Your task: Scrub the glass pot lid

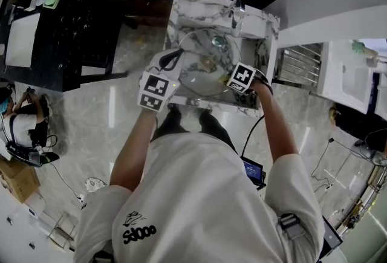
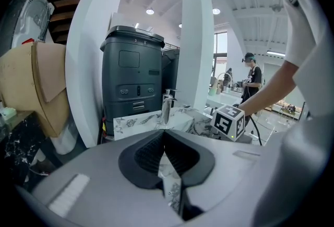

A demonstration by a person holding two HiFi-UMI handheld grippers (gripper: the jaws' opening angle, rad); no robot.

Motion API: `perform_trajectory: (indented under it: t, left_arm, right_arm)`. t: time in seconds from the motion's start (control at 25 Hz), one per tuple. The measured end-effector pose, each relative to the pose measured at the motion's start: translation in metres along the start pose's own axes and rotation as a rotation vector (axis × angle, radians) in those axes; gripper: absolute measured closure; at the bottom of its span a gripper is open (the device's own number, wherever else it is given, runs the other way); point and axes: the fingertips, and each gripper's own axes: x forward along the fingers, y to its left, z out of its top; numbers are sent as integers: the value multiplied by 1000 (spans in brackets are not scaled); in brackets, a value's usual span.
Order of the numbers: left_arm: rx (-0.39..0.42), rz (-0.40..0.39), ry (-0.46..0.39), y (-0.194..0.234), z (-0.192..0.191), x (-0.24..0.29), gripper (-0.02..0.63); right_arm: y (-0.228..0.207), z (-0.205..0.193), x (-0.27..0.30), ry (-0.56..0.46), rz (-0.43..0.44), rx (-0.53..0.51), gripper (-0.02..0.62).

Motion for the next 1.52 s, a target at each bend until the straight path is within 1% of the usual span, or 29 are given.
perform_trajectory:
  t: [0.2,0.32,0.44,0.56,0.72,0.88,1.0,1.08,1.24,1.4,1.52]
  left_arm:
    - [0,11,2,5,1,-2,597]
    - [3,16,6,9,1,-2,597]
    - [6,20,5,12,3,-2,597]
    - [18,25,3,17,8,-1,597]
    - [27,27,3,20,14,-2,597]
    - [26,36,8,24,14,-2,597]
    - [21,41,12,25,13,-1,597]
    - [17,42,11,25,13,0,595]
    - [18,40,14,26,13,1,597]
    - [20,39,15,30,12,-1,597]
    - [16,45,9,34,13,-3,597]
  right_arm:
    - [-30,4,-15,-50,-65,68,545]
    - [-57,1,-24,-60,-163,92,545]
    - [-79,-1,-30,-87,-246,142,545]
    - [-94,5,-33,-121,-305,162,545]
    - [-110,10,-32,-137,-366,187,543]
    - [-133,22,-38,-155,-488,203,543]
    - [-145,42,-44,-210,-557,223,543]
    - [-150,55,-45,-263,-572,268,543]
    - [-157,78,-44,-337,-569,365,543]
    - [-154,102,-42,-381,-555,382,543]
    - [-147,120,-36,-407,-516,392,543]
